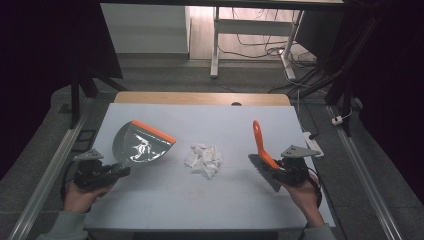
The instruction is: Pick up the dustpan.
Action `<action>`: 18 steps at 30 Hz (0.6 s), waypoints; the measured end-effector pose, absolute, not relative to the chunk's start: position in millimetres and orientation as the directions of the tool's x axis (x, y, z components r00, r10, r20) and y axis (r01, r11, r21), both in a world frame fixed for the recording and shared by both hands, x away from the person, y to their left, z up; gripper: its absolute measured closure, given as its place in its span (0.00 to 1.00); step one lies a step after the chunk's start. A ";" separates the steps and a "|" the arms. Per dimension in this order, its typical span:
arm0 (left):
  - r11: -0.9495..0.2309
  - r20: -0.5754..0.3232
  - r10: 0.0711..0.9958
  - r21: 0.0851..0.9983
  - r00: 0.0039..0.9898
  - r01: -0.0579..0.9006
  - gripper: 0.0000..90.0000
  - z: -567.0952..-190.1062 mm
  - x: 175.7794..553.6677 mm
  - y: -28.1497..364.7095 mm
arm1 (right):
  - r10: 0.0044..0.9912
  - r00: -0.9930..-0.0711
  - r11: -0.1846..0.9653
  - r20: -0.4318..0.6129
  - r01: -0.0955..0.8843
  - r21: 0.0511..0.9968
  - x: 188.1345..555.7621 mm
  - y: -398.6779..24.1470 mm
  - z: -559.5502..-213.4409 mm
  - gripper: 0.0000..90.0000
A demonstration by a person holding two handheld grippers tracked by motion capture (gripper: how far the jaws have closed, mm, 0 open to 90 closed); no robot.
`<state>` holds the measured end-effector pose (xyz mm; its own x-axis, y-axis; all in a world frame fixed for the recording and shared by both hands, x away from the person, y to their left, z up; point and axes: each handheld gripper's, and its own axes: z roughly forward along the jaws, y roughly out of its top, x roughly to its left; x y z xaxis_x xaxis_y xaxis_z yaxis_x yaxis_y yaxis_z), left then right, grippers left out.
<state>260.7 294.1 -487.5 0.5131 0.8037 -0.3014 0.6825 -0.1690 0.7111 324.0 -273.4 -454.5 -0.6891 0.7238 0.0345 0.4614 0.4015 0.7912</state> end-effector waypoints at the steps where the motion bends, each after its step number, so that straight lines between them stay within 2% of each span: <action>1: -0.171 -0.302 0.803 0.710 0.514 0.683 0.68 -487.7 260.7 293.8 | 0.724 -0.689 0.401 0.033 0.460 0.792 324.0 -273.5 -454.3 0.78; 6: -0.193 -0.302 0.784 0.713 0.543 0.674 0.68 -487.4 260.1 292.7 | 0.721 -0.692 0.403 0.032 0.456 0.794 323.7 -273.2 -453.3 0.78; 12: -0.260 -0.280 0.726 0.733 0.627 0.629 0.68 -484.3 255.7 289.8 | 0.720 -0.693 0.406 0.032 0.458 0.791 323.9 -272.6 -453.9 0.78; 18: -0.296 -0.277 0.714 0.713 0.643 0.635 0.68 -482.6 254.9 283.6 | 0.717 -0.696 0.408 0.038 0.463 0.787 323.9 -271.9 -454.2 0.78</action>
<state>254.9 283.6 -482.6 0.6432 0.7138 -0.2770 0.6353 -0.2955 0.7135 323.9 -271.9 -454.2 -0.6958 0.7173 0.0377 0.4630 0.4078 0.7870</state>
